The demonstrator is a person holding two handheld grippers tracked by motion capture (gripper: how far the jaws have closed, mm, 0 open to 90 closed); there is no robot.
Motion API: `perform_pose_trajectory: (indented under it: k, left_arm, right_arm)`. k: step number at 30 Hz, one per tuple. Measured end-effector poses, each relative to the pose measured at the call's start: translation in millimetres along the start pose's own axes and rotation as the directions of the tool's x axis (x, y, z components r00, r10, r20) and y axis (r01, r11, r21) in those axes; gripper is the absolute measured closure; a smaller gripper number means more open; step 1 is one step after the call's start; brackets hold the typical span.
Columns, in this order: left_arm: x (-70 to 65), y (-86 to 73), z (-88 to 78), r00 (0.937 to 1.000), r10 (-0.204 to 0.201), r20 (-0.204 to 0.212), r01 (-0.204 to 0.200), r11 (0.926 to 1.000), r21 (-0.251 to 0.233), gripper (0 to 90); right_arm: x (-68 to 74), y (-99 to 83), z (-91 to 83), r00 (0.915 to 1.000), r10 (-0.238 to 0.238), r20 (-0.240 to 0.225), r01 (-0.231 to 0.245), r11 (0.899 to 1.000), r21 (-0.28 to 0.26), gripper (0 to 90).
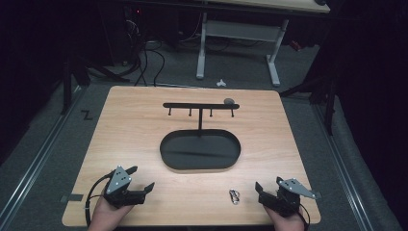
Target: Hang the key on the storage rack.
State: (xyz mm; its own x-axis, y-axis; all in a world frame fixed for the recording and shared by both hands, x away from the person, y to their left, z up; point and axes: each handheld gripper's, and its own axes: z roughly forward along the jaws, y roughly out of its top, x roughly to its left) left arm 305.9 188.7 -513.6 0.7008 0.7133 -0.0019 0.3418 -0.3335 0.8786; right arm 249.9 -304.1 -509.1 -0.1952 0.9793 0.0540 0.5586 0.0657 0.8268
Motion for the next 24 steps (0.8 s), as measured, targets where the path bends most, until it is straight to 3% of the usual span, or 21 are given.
perform_pose_trajectory:
  k: [5,13,14,17,24]
  left_arm:
    - [0.4,0.0,-0.7,1.0,0.002,0.003,-0.002,1.0,0.004,14.5]
    - [1.7,-0.6,-1.8,1.0,-0.001,0.0,0.001,1.0,0.0,14.5]
    - [1.8,-0.8,-1.8,1.0,-0.001,0.001,0.001,1.0,0.002,14.5]
    - [1.6,-0.8,-1.7,1.0,0.0,0.001,0.0,1.0,0.002,14.5]
    - [0.4,-5.0,-1.9,0.9999,-0.012,-0.002,0.012,0.9998,0.018,14.5]
  right_arm:
    - [2.4,-1.6,3.3,0.9997,-0.02,-0.016,0.021,0.999,0.032,18.6]
    - [4.3,-2.3,7.4,0.9997,-0.01,-0.024,0.012,0.998,0.066,26.0]
    - [5.4,-1.0,7.2,0.9994,0.015,-0.032,-0.012,0.996,0.089,31.5]
    - [8.2,0.1,6.9,0.9989,0.038,-0.027,-0.034,0.992,0.124,36.5]
    - [15.9,3.7,8.7,0.9997,-0.009,-0.021,0.013,0.981,0.196,39.5]
